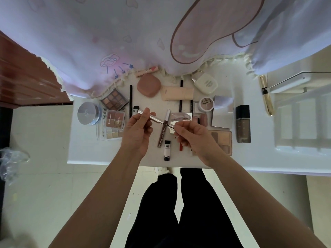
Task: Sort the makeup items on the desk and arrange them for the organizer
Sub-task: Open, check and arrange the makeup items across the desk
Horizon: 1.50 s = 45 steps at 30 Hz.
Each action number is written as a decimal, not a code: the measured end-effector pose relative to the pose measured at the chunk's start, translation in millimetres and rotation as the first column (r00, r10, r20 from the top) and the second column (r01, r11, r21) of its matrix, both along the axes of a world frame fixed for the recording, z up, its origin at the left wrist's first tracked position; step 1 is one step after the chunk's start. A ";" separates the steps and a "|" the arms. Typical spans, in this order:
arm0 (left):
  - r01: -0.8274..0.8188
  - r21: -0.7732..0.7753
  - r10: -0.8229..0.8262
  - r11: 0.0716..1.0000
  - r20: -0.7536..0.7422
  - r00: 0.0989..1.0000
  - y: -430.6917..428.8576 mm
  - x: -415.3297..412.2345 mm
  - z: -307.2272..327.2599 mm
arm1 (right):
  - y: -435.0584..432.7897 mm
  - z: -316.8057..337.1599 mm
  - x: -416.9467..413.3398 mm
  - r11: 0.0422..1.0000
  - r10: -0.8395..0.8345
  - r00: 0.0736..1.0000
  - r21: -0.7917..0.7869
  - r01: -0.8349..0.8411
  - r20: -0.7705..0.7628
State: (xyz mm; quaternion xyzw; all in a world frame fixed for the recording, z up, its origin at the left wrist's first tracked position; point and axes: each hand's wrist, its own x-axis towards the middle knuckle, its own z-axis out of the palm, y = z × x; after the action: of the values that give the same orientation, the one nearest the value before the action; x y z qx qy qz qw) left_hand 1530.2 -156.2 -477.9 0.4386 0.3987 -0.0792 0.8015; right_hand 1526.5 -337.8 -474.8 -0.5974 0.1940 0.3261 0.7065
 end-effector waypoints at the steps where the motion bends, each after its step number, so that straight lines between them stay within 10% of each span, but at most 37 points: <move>1: 0.000 -0.006 0.000 1.000 0.000 1.000 -0.3 -0.5 -0.4 | -0.6 0.0 0.2 1.000 -0.020 1.000 -0.002 0.020 0.000; 17: -0.088 -0.250 0.081 0.964 -0.038 0.996 -16.0 -4.9 1.6 | -26.6 2.7 3.1 0.942 -0.312 0.938 0.077 0.326 -0.152; 30: 0.507 0.009 -0.506 0.862 -0.043 0.861 -73.8 -7.7 -2.5 | -50.5 13.9 1.3 0.963 -0.229 0.969 -0.122 0.239 0.095; 33: 0.615 0.415 -0.653 0.670 -0.064 0.755 -84.0 0.9 -7.1 | -77.4 16.5 13.1 0.932 -0.190 0.968 -0.279 0.230 0.163; 35: 0.537 0.790 -0.764 0.295 -0.142 0.629 -83.4 7.6 -19.5 | -102.3 19.3 24.0 0.832 -0.072 0.967 -0.520 0.194 0.246; 38: 0.370 0.925 -0.817 -0.081 -0.274 0.508 -80.1 9.3 -40.5 | -138.8 26.8 34.6 0.622 0.146 0.937 -0.766 0.162 0.317; 45: 0.275 0.950 -0.797 -0.149 -0.280 0.535 -80.6 4.1 -52.0 | -190.8 -5.5 62.1 0.267 0.359 0.915 -0.960 0.088 0.184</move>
State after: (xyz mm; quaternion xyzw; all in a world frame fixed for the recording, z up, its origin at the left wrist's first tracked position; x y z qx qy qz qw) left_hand 1534.2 -236.9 -529.9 0.9585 -0.0634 -0.0569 0.2720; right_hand 1588.6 -528.6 -480.3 -0.9632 0.1616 0.0864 0.1964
